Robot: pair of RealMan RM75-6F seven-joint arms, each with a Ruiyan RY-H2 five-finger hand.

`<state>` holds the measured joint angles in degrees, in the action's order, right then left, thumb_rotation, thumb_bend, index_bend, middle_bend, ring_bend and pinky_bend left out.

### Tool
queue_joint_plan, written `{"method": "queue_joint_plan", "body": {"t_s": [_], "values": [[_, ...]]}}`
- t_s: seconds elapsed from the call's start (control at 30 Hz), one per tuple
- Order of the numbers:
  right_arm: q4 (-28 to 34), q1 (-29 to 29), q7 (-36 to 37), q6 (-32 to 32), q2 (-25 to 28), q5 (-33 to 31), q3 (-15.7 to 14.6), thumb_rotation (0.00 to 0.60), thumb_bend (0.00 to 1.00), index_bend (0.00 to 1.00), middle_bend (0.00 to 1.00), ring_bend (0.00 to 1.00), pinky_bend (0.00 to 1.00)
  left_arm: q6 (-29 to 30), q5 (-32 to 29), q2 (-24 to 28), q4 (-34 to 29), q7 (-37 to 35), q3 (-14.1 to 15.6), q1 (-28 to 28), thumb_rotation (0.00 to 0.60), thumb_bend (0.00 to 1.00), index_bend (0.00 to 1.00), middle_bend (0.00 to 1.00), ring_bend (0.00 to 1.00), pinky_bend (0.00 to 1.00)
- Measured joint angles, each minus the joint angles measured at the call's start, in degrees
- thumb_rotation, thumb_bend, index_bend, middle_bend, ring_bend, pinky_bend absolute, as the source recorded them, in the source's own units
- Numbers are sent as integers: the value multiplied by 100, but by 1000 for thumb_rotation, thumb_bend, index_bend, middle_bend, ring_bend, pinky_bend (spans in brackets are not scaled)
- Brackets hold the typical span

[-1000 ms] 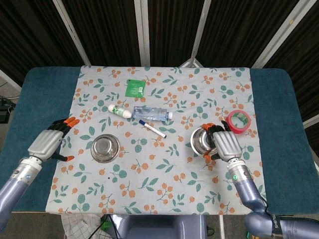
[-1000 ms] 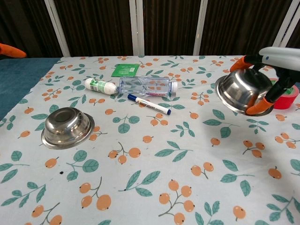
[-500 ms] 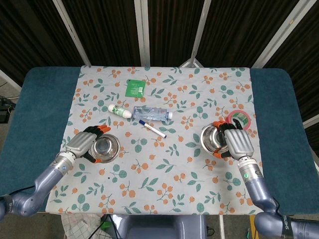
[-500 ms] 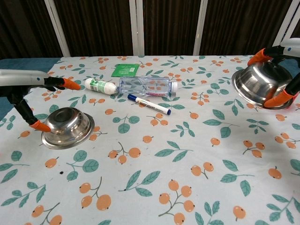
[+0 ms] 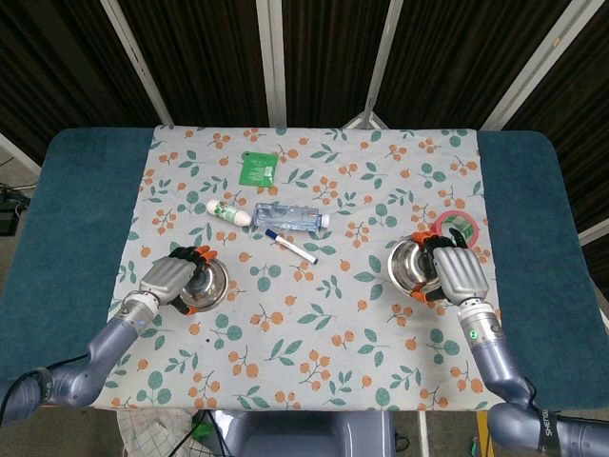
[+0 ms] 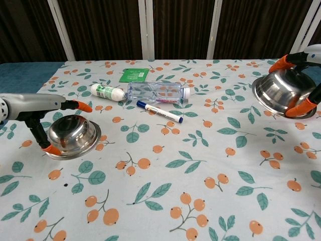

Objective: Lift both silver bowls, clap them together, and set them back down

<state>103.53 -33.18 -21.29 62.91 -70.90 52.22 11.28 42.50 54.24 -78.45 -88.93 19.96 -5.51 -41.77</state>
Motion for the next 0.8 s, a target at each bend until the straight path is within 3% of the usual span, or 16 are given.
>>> {"method": "queue_joint_plan", "body": {"t_s": [0.1, 0.53, 0.8], "values": [[-36, -3, 35, -14, -6, -3, -1, 600, 110, 363, 207, 271, 44, 17, -36, -83, 87, 24, 33, -43, 600, 48, 62, 0, 0, 130], [-136, -23, 97, -63, -17, -85, -1, 600, 110, 363, 207, 271, 61, 119, -12, -277, 235, 150, 168, -143, 600, 64, 106, 15, 0, 167], [-182, -24, 133, -69, -9, -126, 2, 600, 110, 363, 206, 271, 67, 201, 29, -300, 249, 155, 195, -166, 600, 69, 201, 137, 73, 217]]}}
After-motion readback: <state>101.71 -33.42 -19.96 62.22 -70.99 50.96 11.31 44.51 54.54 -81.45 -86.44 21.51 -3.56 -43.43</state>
